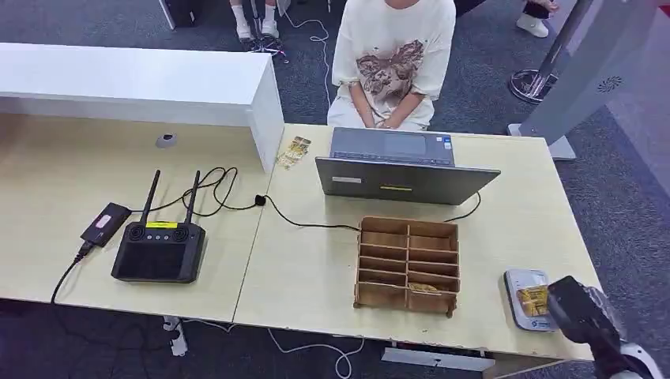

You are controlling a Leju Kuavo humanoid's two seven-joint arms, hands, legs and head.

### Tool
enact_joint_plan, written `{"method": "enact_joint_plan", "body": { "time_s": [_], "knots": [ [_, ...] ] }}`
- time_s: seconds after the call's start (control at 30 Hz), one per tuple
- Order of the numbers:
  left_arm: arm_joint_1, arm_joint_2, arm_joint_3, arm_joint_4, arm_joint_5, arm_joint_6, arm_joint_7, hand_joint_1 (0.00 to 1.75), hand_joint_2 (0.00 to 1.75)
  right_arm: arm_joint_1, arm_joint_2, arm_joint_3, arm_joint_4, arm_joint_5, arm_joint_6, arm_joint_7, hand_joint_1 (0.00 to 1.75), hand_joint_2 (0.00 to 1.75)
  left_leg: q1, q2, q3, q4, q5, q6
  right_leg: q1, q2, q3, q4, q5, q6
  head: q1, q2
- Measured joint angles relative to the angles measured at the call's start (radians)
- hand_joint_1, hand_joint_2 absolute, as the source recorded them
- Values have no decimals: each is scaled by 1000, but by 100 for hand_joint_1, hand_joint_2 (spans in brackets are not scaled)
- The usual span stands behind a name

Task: Pass the card to the sensor for recognition and then transmit it.

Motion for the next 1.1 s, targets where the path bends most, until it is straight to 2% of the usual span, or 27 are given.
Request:
{"method": "enact_joint_plan", "body": {
  "time_s": [0.47, 0.8, 1.1],
  "knots": [
    [0, 0, 0, 0, 1, 0, 0, 0, 0, -2, 11, -8, 8, -11, -8, -24, 175, 175, 0, 0, 0, 0, 0, 0, 0, 0, 0, 0, 0, 0, 0, 0],
    [0, 0, 0, 0, 5, 1, -2, 0, 0, -1, 11, -39, -2, -71, 27, -52, 175, 175, 0, 0, 0, 0, 0, 0, 0, 0, 0, 0, 0, 0, 0, 0],
    [0, 0, 0, 0, 16, 3, -5, 0, 0, 1, 10, -84, -58, -207, 100, -92, 175, 175, 0, 0, 0, 0, 0, 0, 0, 0, 0, 0, 0, 0, 0, 0]
  ]
}}
